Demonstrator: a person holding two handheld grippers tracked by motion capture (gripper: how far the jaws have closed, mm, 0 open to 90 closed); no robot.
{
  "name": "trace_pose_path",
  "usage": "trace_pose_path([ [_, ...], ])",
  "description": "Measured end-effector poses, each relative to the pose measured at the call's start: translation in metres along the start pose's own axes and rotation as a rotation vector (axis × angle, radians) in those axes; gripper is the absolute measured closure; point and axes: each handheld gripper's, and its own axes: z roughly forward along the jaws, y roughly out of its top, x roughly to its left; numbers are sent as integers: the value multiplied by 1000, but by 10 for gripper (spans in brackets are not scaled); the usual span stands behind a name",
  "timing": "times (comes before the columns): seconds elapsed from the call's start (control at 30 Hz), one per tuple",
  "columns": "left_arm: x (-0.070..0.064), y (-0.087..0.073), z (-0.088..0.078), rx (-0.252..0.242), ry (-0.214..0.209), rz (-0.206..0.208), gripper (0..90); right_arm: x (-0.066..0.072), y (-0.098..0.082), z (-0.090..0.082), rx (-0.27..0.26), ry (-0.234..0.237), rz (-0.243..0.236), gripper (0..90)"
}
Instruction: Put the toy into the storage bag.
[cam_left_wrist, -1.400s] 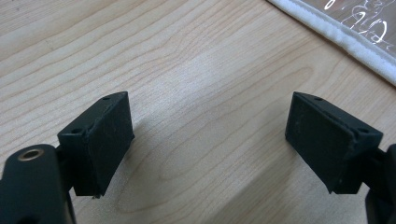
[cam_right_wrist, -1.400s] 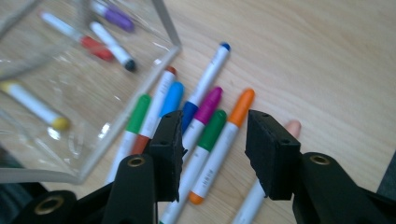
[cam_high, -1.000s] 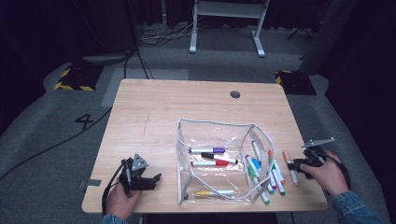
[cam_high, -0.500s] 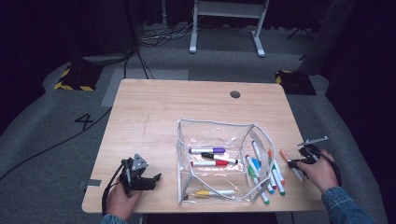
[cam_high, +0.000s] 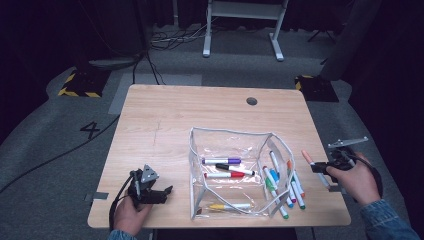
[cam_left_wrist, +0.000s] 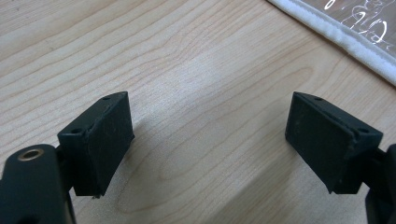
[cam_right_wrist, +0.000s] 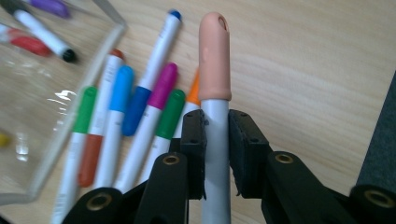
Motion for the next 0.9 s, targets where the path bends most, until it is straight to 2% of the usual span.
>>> trace_pose_path([
  [0.2,0,0,0,0,0,0,152,25,19,-39,-58,54,-62,769],
  [0.3,0,0,0,1,-1,-1,152,41,30,-60,-92,75,-119,769],
  [0.5,0,0,0,0,1,2,152,74,44,-87,-135,114,-230,769],
  [0.7,0,0,0,0,1,1,152,112,60,-99,-142,172,-354,769],
  [0.9,0,0,0,0,1,2,152,146,76,-93,-127,235,-460,769],
])
